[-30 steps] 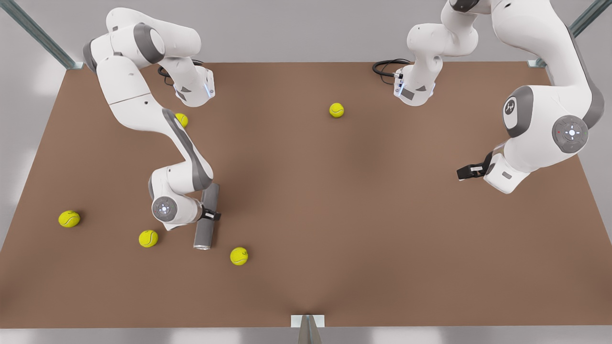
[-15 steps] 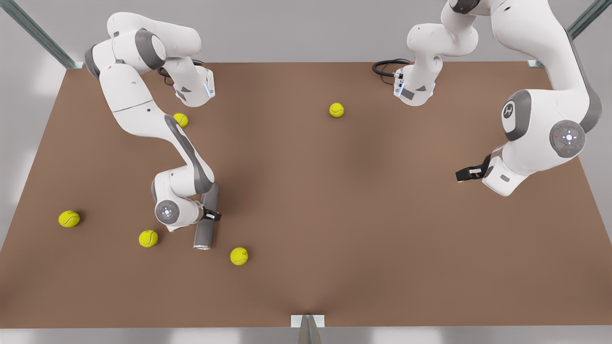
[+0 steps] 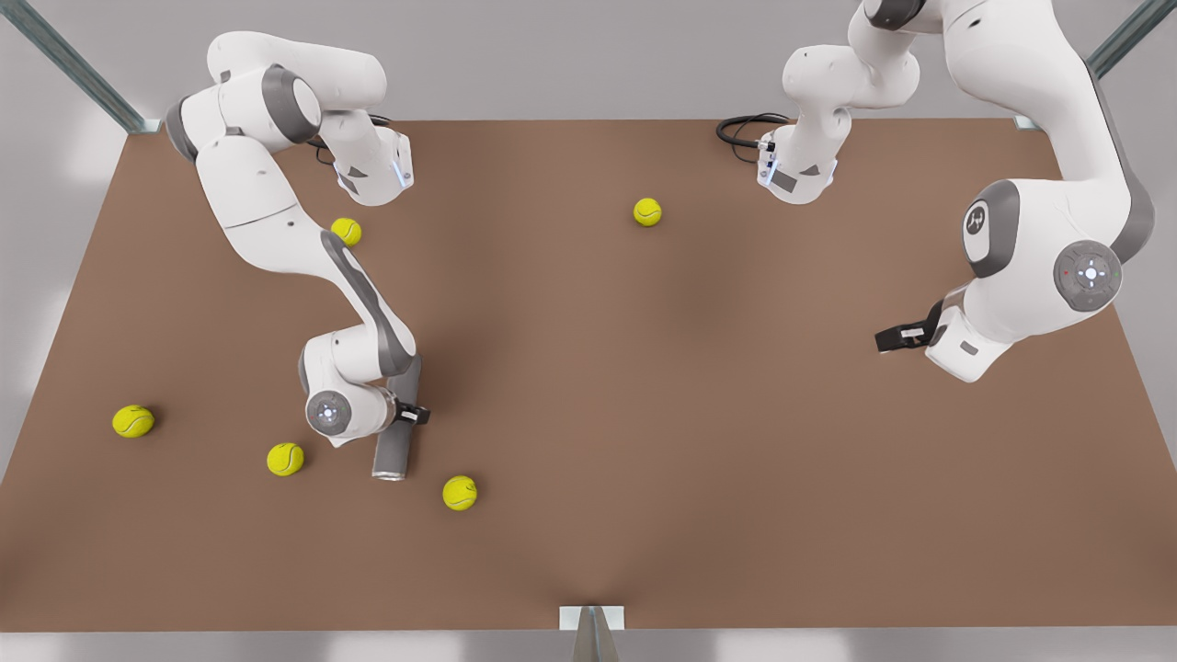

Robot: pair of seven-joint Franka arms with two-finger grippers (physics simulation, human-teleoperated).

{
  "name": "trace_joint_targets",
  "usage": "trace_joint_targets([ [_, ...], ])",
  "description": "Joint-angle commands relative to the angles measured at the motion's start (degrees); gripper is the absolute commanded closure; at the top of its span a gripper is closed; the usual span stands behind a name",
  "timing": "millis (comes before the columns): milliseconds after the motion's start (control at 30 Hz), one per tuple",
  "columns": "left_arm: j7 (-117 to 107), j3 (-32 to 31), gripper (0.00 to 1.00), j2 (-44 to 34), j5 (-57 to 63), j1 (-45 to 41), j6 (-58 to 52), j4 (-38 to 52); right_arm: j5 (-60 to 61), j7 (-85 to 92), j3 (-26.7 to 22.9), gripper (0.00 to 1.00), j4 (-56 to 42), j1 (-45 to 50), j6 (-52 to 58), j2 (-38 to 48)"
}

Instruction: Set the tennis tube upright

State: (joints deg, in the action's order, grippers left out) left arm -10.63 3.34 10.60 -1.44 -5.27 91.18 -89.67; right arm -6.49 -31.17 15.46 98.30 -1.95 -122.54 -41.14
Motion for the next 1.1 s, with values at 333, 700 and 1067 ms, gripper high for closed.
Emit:
trace_joint_targets([
  [333,-0.27,0.00,0.00,0.39,0.04,0.08,-0.03,0.03,2.97,1.20,0.01,0.42,-0.74,1.42,1.34,1.23],
  [700,-0.18,0.00,0.00,0.74,0.13,0.26,0.14,0.11,4.03,50.24,-9.91,0.39,-31.68,43.51,7.15,-6.67],
  [1067,-0.18,0.00,0.00,1.00,0.04,0.79,0.58,0.11,-3.70,81.45,-15.11,0.39,-31.68,54.07,4.42,-12.65],
])
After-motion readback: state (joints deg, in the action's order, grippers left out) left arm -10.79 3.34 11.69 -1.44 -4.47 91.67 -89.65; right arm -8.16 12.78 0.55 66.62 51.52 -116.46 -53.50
